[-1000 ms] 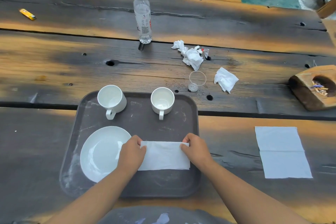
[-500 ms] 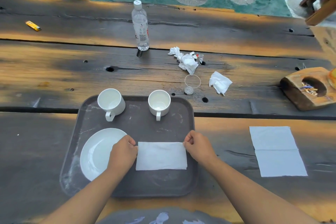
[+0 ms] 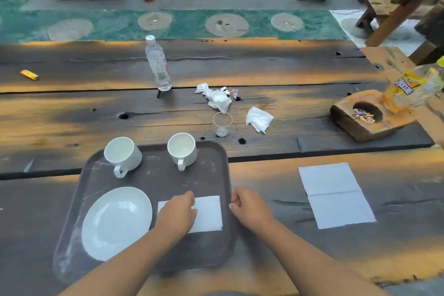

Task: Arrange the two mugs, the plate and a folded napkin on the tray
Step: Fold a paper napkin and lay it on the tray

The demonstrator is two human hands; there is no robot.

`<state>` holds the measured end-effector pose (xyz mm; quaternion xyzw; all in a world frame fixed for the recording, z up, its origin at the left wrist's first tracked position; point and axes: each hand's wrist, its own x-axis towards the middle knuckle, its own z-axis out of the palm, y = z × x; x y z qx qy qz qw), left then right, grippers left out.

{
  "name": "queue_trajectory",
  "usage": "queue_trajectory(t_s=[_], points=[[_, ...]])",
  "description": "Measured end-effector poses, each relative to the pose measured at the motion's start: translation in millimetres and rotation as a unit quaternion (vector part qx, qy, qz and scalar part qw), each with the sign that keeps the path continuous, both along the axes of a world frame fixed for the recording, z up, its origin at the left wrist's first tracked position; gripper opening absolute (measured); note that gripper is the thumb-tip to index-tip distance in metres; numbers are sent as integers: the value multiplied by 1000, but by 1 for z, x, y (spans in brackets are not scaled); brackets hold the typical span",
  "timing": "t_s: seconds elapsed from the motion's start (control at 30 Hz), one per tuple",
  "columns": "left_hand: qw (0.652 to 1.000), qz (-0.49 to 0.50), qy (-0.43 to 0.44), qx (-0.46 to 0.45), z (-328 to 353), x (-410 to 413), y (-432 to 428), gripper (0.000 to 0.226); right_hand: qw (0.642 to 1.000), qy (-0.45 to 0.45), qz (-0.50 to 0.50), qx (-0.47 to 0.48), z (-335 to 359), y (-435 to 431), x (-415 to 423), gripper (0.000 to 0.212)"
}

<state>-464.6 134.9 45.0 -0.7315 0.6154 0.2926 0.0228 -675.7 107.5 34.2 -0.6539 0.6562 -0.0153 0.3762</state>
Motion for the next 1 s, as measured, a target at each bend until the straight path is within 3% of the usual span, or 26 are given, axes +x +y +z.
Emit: queue_trajectory(t_s=[0.17, 0.6, 1.0], points=[[997, -71, 5, -5, -3, -67, -14, 12, 999, 11, -26, -15, -1, 4, -68, 17], [981, -184, 40, 35, -23, -235, -53, 16, 989, 69, -132, -8, -11, 6, -257, 21], [974, -215, 71, 5, -36, -301, -80, 31, 989, 125, -73, -43, -23, -32, -351, 38]])
